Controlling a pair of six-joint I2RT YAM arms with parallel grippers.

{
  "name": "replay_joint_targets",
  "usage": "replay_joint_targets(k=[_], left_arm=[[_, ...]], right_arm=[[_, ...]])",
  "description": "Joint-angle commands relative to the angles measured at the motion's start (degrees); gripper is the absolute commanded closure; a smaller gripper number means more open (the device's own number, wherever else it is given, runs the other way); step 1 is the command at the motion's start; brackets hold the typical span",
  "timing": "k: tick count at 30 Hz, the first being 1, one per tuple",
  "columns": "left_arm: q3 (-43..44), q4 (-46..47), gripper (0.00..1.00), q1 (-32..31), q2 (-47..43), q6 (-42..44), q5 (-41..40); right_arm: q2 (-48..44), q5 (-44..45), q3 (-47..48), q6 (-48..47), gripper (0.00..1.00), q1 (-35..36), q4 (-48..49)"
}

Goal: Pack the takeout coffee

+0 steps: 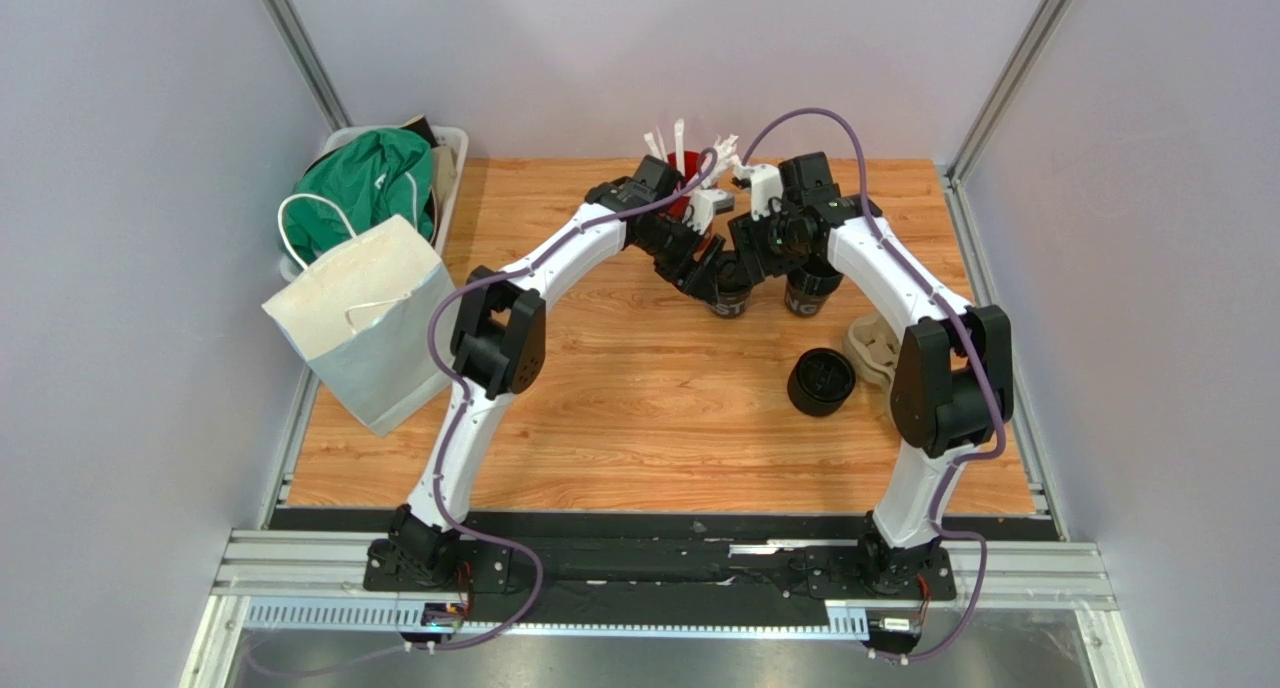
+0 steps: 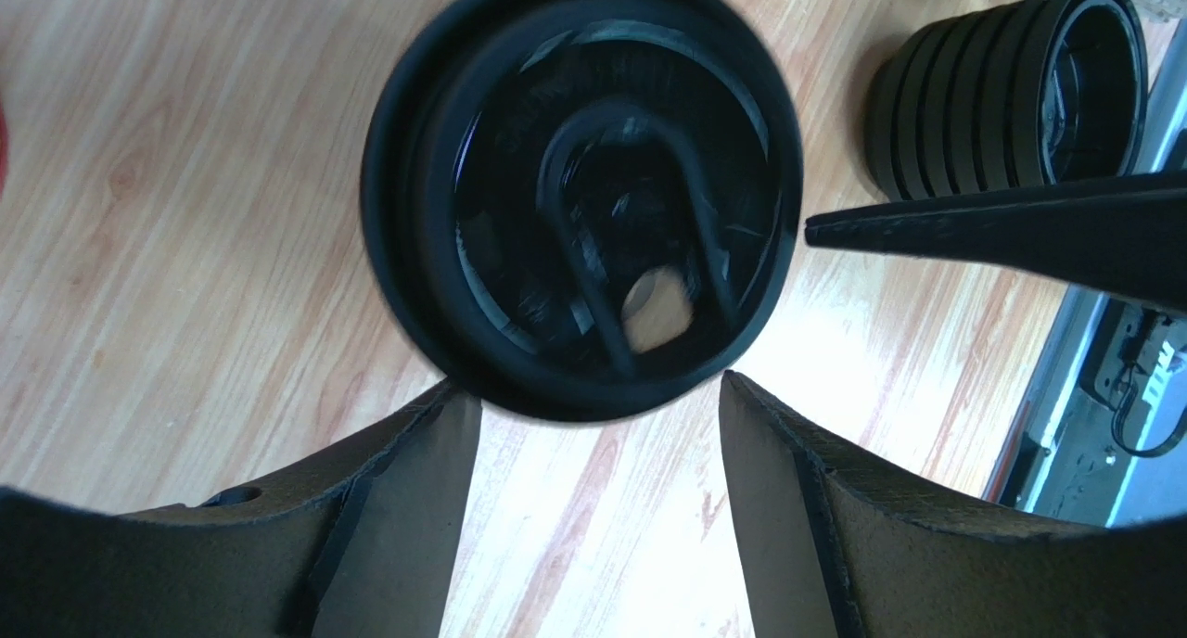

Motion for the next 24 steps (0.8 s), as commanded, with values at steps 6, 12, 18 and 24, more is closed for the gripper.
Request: replay_joint_targets(k=[6,12,18,24], left_arm=[[1.8,1.0,0.26,-0.9,-1.0,-1.1,0.0],[0.5,0.4,0.25,-0.9,-3.2,-0.6,-0.3],[-5.9,-2.6,0.18,-0.8,-11.4,3.1,-0.9],[-14.9,-6.1,0.11,-0.6,-21.8,8.0,-4.8]], right_arm=[[-2.7,-0.1,0.8,0.3,0.45,-0.5,2.3],[-6.4,-0.9,0.2,0.3,0.44,-1.0,1.5],[-16.3,2.1,2.9,-3.3,0.43,-1.3,-9.1],[-29.3,5.8,-1.7,-9.1,0.4,-8.7,-18.5]])
